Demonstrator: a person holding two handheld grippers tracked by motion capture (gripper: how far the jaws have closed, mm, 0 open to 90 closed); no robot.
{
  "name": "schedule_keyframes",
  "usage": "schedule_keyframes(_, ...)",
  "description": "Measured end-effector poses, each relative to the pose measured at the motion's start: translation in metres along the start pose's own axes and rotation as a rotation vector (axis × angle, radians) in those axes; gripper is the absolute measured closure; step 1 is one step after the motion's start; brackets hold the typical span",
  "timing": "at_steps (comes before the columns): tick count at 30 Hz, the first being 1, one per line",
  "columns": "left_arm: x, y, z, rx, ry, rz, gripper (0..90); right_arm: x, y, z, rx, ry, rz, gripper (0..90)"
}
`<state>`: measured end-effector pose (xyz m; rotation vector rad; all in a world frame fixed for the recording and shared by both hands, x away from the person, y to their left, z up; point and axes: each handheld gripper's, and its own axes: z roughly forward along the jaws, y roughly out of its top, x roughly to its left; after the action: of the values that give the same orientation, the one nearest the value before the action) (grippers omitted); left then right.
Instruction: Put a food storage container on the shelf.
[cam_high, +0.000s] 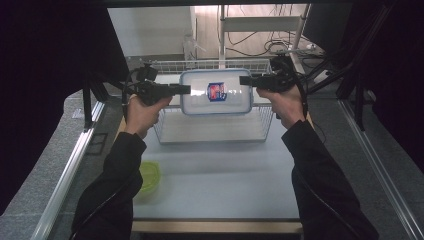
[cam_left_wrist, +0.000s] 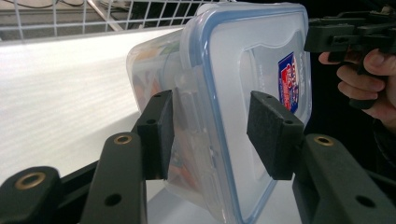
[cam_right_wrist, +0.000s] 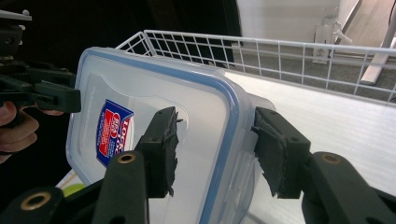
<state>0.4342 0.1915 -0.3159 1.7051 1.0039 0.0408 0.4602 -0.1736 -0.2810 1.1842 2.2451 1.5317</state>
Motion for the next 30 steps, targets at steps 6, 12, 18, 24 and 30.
schedule_keyframes(6,0.015,0.01,0.0,-0.031,-0.022,-0.03,51.4,-0.006,0.012,0.012,-0.009,0.01,0.016,49.2)
schedule_keyframes(12,0.029,0.018,0.006,-0.065,-0.01,-0.075,51.1,-0.017,0.015,0.029,-0.037,0.028,0.05,45.6)
schedule_keyframes(18,0.032,0.024,0.014,-0.085,0.086,-0.063,50.7,-0.031,0.009,0.046,-0.081,0.031,0.106,42.9)
schedule_keyframes(24,0.022,0.022,0.021,-0.083,0.209,0.043,49.5,-0.029,0.005,0.053,-0.099,-0.058,0.024,42.3)
schedule_keyframes(30,0.013,0.017,0.005,-0.155,0.184,0.078,47.0,-0.021,0.007,0.034,-0.122,-0.102,-0.065,47.1)
